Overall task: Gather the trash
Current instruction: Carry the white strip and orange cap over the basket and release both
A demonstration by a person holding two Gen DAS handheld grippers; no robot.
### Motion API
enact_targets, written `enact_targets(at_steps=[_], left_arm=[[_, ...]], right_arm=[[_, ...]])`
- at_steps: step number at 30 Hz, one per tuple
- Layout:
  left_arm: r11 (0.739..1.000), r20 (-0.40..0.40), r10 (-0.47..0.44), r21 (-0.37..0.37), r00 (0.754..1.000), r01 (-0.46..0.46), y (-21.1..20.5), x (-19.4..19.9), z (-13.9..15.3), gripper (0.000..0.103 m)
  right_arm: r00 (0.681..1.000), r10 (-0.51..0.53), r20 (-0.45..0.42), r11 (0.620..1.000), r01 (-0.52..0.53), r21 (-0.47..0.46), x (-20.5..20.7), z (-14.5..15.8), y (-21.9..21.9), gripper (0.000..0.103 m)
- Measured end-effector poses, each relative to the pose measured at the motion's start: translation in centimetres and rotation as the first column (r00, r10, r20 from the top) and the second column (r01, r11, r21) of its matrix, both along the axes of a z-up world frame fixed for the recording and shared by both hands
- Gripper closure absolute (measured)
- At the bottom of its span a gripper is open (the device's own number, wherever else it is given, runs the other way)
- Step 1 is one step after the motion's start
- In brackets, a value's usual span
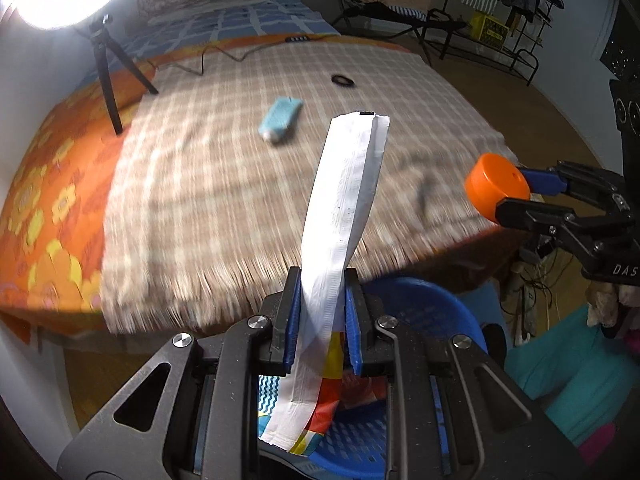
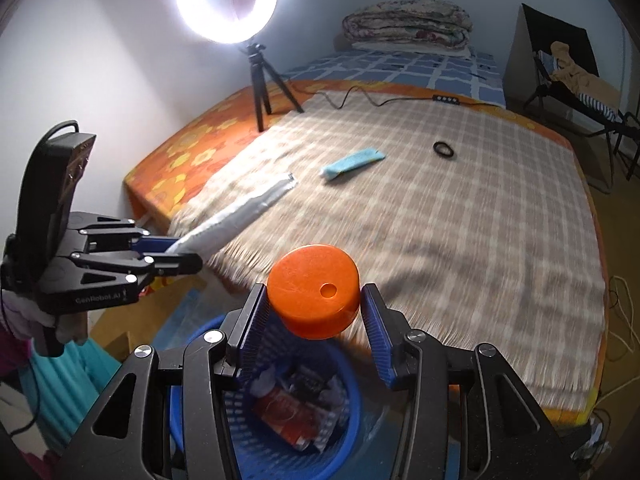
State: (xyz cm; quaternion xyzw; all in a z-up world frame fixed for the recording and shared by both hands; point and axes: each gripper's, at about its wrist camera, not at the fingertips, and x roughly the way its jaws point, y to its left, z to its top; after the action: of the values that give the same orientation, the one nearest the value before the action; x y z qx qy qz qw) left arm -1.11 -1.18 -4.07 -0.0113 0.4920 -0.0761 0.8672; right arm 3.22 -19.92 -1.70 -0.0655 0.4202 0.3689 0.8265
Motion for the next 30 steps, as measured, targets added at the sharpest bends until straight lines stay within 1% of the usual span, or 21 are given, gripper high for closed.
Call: enact_targets(at_steps=[7,14,22,30], left_arm=[[1.000,-0.063,-0.002,-0.021,0.998,0.001,-1.0,-3.6,-3.0,0.084],[0.999,-0.122,-0.011,-0.037,0.992,0.006,-2.1,-6.2,-5.6,0.084],[0.999,-0.193,-0.020,-0.041,0.981,0.012,-2.6,-7.7,-8.2,0.084],[0.999,-0.246,-0.011,-0.044,0.969,0.001,-2.3,-8.0,-10.2,0.084]], right_arm=[[0.999,0.045,-0.008,0.998,-0.046,-0.034,-3.2,-1.5,0.3,0.057],[0.996,0.073,-0.042,0.995,-0.075,-0.062,-5.2,-3.4,0.5,0.057],[0.993,0.093,-0.077,0.990,-0.100,-0.102,-6.5,-5.5,0.9,0.057],[0.988,0.101,-0.118,0.983,-0.117,-0.142,-7.2,-7.9,1.4,0.057]])
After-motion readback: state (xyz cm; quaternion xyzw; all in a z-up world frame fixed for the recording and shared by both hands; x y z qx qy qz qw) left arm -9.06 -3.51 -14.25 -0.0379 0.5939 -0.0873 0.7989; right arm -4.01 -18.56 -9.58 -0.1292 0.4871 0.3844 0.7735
